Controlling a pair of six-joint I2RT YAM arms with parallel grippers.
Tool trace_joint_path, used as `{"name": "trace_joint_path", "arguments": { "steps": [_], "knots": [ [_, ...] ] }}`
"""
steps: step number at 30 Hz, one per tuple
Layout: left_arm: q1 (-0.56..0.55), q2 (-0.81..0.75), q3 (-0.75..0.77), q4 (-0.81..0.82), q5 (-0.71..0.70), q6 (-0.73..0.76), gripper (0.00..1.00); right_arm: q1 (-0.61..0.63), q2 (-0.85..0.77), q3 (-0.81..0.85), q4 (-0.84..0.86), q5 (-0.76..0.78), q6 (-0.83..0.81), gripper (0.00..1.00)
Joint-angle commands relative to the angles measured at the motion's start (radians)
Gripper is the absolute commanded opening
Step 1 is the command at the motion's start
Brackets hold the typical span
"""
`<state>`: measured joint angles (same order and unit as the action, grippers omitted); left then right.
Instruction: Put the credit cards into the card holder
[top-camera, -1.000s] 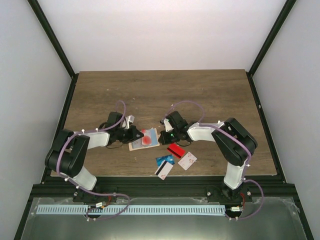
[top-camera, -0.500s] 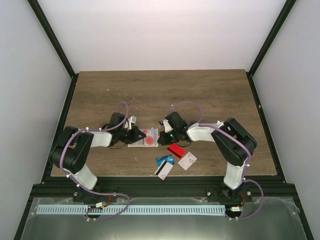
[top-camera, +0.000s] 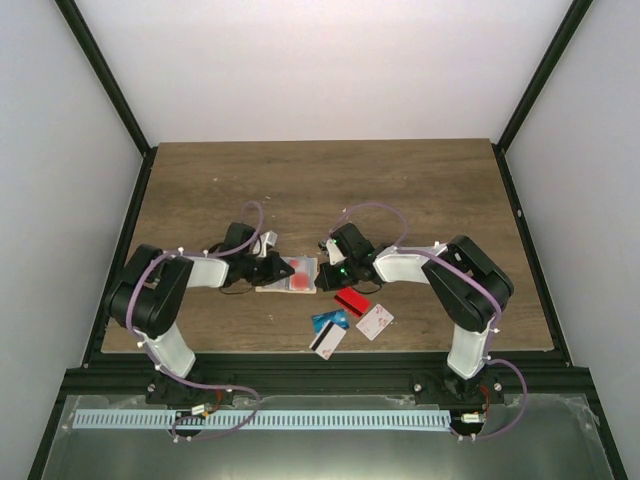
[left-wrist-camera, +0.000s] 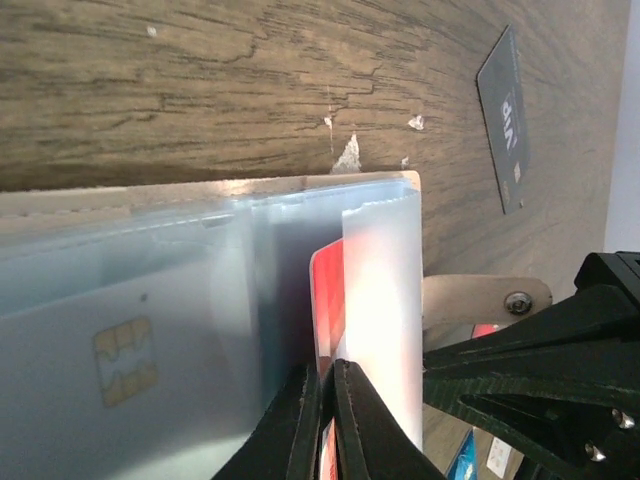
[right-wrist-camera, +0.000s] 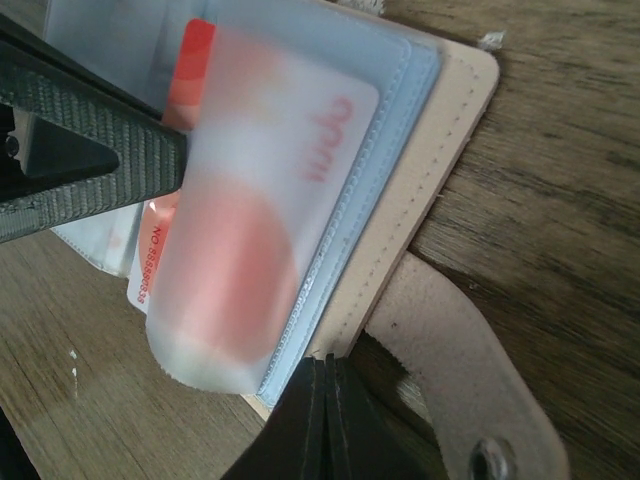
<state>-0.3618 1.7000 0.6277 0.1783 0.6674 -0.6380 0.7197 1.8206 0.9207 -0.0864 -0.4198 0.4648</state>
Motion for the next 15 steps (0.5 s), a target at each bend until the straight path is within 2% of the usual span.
{"name": "trace_joint_path", "arguments": {
  "steps": [1, 15],
  "knots": [
    [-0.012, 0.044, 0.052, -0.101, -0.010, 0.094, 0.07, 0.014, 0.020, 0.011, -0.034, 0.015, -0.007, 0.01],
    [-0.011, 0.041, 0.128, -0.198, -0.044, 0.170, 0.07, 0.014, 0.019, 0.005, -0.044, 0.025, -0.012, 0.01]
  ]
}}
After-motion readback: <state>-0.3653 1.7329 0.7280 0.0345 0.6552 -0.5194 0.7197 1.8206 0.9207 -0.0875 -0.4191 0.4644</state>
